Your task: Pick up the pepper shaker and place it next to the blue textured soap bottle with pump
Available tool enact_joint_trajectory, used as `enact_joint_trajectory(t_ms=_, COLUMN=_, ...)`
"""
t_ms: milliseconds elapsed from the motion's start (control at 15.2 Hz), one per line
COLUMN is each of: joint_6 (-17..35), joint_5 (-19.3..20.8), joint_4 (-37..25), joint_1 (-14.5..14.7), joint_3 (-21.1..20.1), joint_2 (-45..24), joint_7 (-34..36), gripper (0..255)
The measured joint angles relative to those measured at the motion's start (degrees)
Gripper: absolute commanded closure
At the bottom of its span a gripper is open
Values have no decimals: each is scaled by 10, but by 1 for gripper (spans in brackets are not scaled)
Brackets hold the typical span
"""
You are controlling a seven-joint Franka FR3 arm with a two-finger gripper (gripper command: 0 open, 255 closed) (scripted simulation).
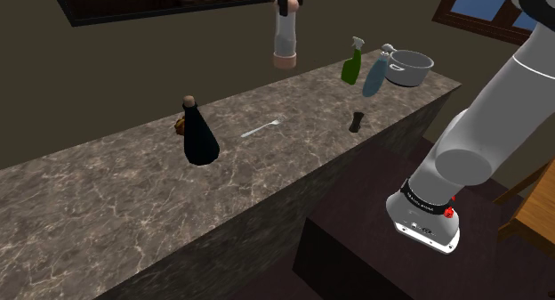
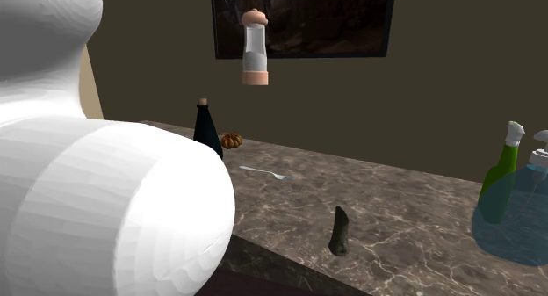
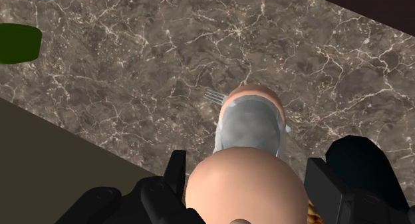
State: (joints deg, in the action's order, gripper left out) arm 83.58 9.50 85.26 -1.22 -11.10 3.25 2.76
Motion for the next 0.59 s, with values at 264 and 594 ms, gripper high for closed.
enact_joint_trajectory(t_ms=264, joint_6=-29, joint_5=2, joint_4=-37, joint_1=-2, joint_3=1, joint_2=-8, joint_7=-8, gripper=255)
enact_joint_trajectory(t_ms=594, joint_6=-4, joint_5=-7, joint_4=42, joint_1=-30, joint_3=39, joint_2=57, joint_7=-70, gripper=255)
